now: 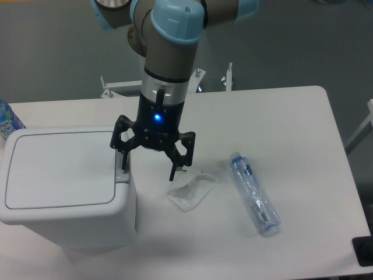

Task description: Open the trash can

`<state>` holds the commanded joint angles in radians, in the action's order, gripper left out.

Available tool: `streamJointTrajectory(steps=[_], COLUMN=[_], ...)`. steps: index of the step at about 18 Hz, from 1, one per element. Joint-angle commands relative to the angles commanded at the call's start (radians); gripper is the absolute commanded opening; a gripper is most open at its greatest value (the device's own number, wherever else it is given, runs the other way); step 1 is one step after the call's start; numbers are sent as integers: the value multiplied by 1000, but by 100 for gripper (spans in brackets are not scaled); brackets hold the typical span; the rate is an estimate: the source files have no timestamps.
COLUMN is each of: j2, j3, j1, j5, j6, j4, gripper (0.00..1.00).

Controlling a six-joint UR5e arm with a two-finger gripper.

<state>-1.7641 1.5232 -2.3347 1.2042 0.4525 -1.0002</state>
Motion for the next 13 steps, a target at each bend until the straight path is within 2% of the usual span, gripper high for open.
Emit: streamJointTrajectory(steps=[8,13], j2=[0,8], j3=[-3,-89], j1=[-2,-29], j5=[0,32], j6=[-2,-46], j4=[5,-3], gripper=[100,100])
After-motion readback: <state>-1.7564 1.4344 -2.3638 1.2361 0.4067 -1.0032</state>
